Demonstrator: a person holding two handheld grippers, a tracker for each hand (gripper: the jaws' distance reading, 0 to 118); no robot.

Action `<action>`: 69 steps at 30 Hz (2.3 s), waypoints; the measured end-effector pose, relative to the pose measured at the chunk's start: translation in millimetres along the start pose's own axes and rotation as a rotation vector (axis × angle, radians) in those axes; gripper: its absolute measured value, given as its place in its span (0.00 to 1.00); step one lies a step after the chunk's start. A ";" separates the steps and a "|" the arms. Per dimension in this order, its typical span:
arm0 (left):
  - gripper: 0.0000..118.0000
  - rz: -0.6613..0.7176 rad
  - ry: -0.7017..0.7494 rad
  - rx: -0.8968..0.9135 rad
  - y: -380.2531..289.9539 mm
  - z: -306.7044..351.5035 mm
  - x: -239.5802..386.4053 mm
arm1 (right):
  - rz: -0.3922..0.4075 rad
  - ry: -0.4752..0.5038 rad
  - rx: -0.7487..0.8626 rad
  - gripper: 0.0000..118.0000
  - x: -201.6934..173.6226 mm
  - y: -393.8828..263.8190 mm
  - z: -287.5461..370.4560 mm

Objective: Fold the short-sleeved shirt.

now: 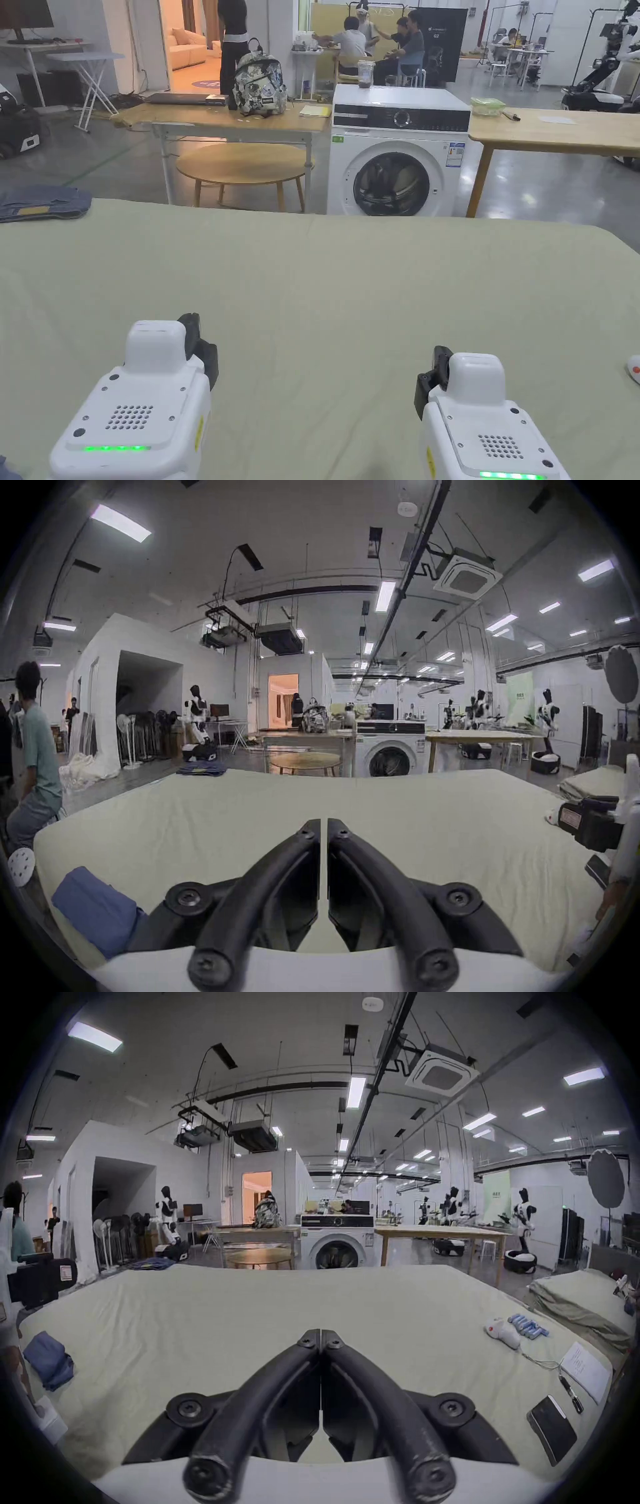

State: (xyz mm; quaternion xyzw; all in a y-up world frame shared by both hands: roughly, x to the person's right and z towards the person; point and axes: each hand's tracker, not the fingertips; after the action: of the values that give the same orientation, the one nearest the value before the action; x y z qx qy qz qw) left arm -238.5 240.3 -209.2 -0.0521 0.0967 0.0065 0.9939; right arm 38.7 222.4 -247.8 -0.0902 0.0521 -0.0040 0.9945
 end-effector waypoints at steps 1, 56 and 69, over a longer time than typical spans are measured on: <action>0.00 0.004 -0.002 0.000 -0.9 0.4 -2.2 | -0.002 0.000 -0.001 0.00 0.5 -0.5 0.6; 0.59 0.050 -0.017 0.161 2.3 11.8 -2.6 | 0.026 -0.046 0.009 0.81 -10.2 10.7 -2.1; 0.59 0.050 0.018 0.135 10.2 5.4 -6.4 | -0.023 -0.083 -0.062 0.81 -21.6 23.6 -9.6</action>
State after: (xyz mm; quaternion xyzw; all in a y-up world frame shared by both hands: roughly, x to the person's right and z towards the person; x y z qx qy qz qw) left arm -244.0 251.0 -203.7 0.0177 0.1069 0.0242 0.9938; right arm 16.2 244.3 -259.2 -0.1219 0.0099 -0.0098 0.9924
